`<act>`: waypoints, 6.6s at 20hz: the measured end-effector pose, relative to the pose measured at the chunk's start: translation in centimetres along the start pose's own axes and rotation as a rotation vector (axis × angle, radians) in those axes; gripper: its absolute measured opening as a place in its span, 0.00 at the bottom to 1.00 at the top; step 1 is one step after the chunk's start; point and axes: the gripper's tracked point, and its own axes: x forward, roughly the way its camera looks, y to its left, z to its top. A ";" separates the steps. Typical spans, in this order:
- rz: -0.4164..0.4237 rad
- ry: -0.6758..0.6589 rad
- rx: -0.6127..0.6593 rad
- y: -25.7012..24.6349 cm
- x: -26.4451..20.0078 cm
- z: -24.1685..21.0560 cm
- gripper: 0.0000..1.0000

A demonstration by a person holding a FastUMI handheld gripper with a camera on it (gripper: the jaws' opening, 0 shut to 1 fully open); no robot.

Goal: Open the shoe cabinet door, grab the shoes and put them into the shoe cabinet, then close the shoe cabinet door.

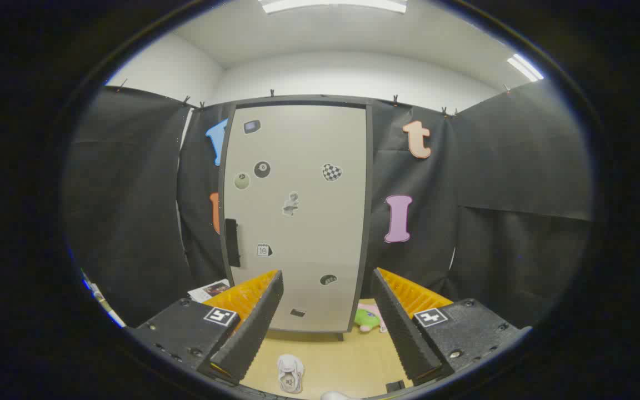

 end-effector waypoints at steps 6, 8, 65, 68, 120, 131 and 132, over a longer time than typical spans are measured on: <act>-0.006 0.011 -0.004 0.0 0.3 -0.5 1.00; -0.014 0.009 -0.005 -0.2 0.5 -0.4 1.00; 0.146 0.140 0.055 24.1 26.1 -5.3 0.33; 0.178 0.147 0.079 23.9 25.8 -5.3 0.30; -0.066 0.122 0.127 -10.0 -2.0 -9.3 0.04; -0.128 0.110 0.078 -14.0 -2.1 -9.6 0.04; -0.133 0.101 0.067 -14.2 -2.5 -9.5 0.04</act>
